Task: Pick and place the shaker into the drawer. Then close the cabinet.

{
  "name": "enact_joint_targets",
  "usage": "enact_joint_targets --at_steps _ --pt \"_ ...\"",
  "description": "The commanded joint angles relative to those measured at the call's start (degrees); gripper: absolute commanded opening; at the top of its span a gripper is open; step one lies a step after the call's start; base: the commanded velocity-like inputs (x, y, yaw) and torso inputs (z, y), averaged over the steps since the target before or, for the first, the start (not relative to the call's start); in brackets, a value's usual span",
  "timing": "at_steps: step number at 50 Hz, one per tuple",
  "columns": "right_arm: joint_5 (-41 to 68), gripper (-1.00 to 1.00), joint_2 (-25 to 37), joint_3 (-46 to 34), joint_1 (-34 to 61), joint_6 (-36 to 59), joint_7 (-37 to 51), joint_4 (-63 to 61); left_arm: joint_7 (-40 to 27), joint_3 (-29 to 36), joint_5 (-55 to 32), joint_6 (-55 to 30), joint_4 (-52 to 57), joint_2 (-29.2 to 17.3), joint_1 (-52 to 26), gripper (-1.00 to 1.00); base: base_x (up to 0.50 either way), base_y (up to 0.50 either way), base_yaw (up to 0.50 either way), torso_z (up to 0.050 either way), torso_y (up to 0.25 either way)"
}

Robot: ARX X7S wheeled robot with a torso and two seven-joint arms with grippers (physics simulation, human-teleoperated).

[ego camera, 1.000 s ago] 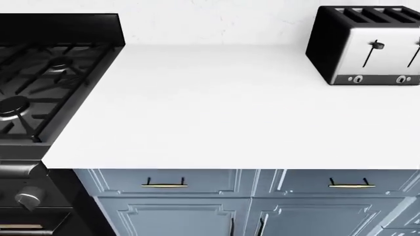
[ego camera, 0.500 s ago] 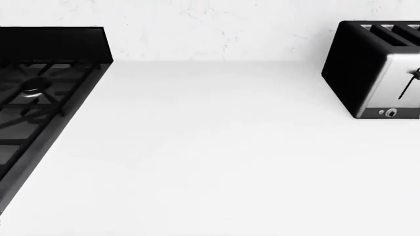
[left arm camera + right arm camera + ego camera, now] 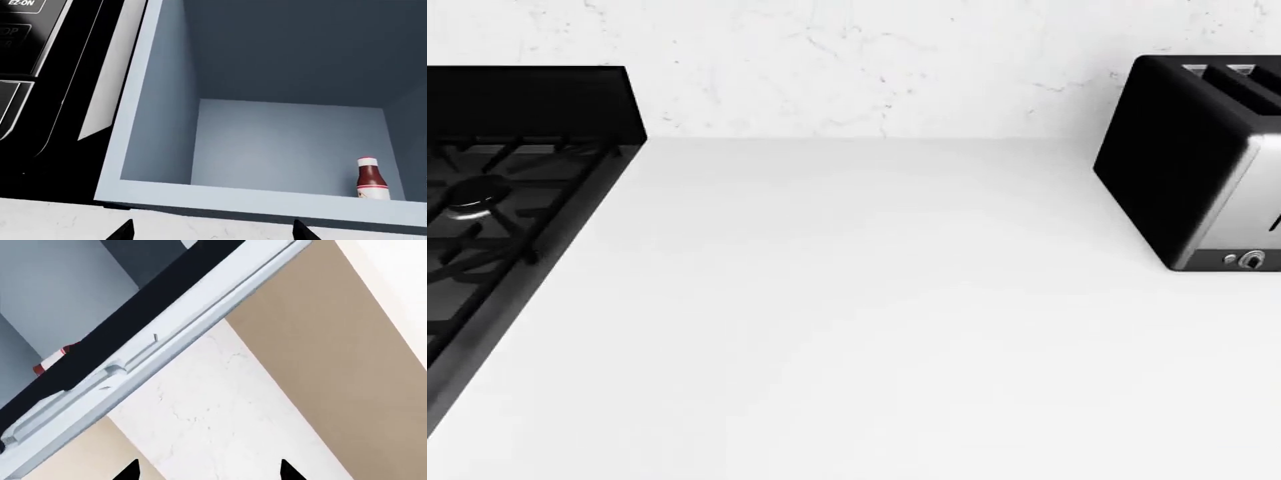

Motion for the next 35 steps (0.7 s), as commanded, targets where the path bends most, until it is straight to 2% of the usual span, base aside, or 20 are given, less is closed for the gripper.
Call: enact_joint_targets --at_steps 1,9,19,25,35 --pt "-1.95 1.0 -4.1 1.93 2.11 -0.75 0.84 1.94 -1.45 -0.75 -1.91 -0.14 3.44 -1.53 4.45 1.0 0.0 0.0 0.0 0.0 0.0" --pt "-9.23 1.0 -9.47 5.56 2.08 -4.03 -2.31 5.35 -5.1 -2.38 -6.43 0.68 11.7 -5.04 16.07 1.0 0.0 0.0 0.0 0.0 0.0" --pt "-8.79 1.0 -14.04 7.74 1.12 -7.31 -2.73 5.16 -10.38 -5.65 -12.7 5.05 23.6 -11.58 37.46 1.0 0.0 0.0 0.0 0.0 0.001" --pt "-7.74 1.0 -16.34 8.36 -0.09 -8.4 -2.87 4.36 -11.24 -6.44 -11.91 10.41 27.06 -12.91 50.6 1.0 0.0 0.0 0.0 0.0 0.002" --pt "-5.92 1.0 -19.8 9.18 -0.85 -11.3 -2.6 4.22 -11.36 -6.7 -11.43 13.36 29.06 -13.95 58.87 1.0 0.0 0.0 0.01 0.0 0.003"
